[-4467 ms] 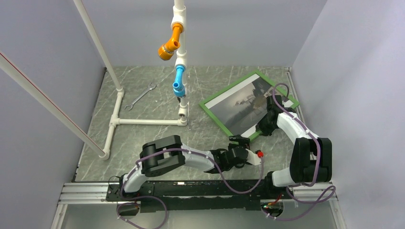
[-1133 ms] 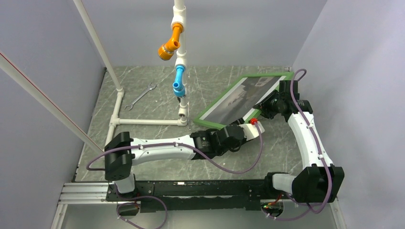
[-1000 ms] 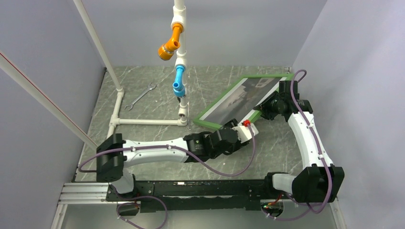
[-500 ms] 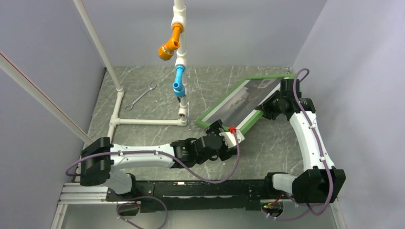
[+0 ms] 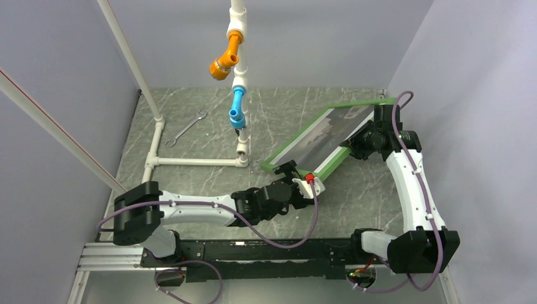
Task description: Take the photo out of the frame
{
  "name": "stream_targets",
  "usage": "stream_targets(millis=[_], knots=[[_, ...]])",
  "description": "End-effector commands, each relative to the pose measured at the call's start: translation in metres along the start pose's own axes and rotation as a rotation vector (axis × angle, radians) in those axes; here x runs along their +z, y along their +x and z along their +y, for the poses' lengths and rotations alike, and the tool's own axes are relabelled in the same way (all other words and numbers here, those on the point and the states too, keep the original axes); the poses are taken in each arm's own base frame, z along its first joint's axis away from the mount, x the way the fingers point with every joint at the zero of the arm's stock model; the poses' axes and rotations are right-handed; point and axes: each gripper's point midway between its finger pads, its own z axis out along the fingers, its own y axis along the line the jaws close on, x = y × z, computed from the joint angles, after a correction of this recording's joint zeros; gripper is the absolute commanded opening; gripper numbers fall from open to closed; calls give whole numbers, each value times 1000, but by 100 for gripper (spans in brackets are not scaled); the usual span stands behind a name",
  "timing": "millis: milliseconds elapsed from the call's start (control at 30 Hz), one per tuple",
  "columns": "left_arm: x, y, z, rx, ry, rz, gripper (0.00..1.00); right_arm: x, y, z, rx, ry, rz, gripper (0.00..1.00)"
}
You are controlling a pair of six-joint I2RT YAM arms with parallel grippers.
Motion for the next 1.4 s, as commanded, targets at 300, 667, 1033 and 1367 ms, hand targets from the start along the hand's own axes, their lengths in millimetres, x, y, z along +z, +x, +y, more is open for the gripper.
stream_targets(millis=[300,667,1033,1367], knots=[[33,-21,3,46,22,-143,93,-38,-10,31,-13,-136,-62,0],[50,-13,-1,51,44,-144,81,-44,-10,34,-7,-150,-64,0],[44,-21,11,-5,-1,-163,44,-45,-10,34,-27,-172,-83,0],[35,-23,15,-39,-3,-166,6,-59,-22,40,-107,-220,-176,31]])
